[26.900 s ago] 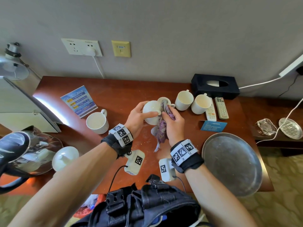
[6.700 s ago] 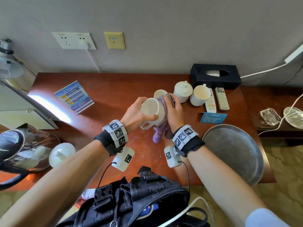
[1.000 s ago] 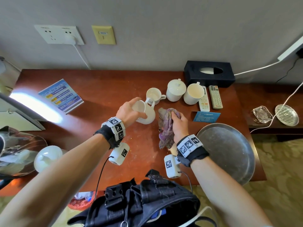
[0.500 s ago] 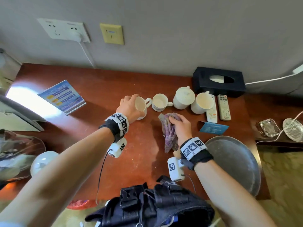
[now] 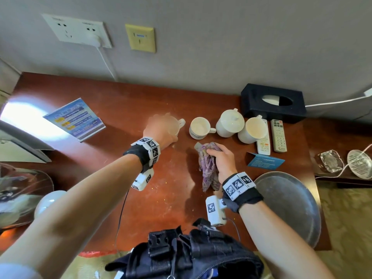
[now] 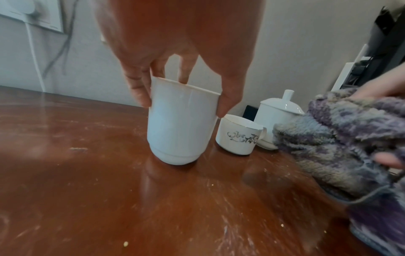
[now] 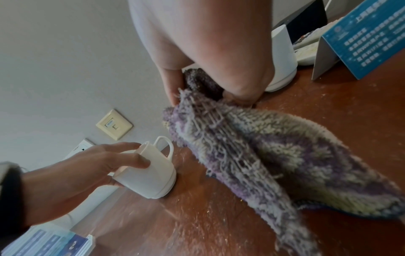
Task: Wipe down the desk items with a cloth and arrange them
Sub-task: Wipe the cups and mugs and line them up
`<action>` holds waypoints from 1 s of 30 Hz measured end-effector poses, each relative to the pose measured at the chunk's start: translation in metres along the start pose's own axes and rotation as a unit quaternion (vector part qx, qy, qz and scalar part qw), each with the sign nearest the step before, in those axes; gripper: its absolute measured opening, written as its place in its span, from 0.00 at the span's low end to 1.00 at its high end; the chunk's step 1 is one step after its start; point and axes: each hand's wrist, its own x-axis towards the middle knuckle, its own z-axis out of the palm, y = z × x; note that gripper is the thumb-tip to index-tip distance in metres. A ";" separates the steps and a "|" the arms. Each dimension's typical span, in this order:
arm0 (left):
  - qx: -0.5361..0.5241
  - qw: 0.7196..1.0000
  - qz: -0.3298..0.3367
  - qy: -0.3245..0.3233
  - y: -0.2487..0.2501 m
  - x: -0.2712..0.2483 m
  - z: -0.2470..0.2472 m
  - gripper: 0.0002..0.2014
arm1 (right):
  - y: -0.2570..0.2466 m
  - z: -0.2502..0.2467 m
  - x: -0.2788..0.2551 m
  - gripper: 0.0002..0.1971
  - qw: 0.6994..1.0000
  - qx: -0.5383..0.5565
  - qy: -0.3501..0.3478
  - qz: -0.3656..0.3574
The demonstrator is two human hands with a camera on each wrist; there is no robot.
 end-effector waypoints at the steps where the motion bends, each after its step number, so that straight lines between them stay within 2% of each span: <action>1: 0.000 1.000 0.002 0.000 0.001 0.002 0.000 0.46 | 0.000 0.000 0.000 0.19 1.000 -0.002 0.002 -0.001; 8: 0.004 1.000 0.014 -0.004 0.012 0.015 -0.003 0.45 | 0.002 0.000 -0.002 0.18 1.000 0.006 0.014 -0.007; 17: -0.038 0.999 -0.018 -0.001 0.032 0.024 -0.005 0.43 | -0.004 -0.003 0.001 0.18 1.000 0.004 0.023 -0.019; 23: -0.049 0.998 -0.003 -0.025 0.042 0.027 -0.004 0.43 | -0.005 -0.011 0.001 0.18 0.999 0.004 0.030 -0.021; 26: -0.067 0.997 0.002 -0.033 0.043 0.025 -0.005 0.45 | -0.005 -0.013 -0.001 0.16 0.999 0.002 0.035 -0.037; 30: -0.102 0.994 0.001 -0.038 0.039 0.019 -0.006 0.52 | -0.007 -0.014 -0.003 0.15 0.996 -0.010 0.050 -0.069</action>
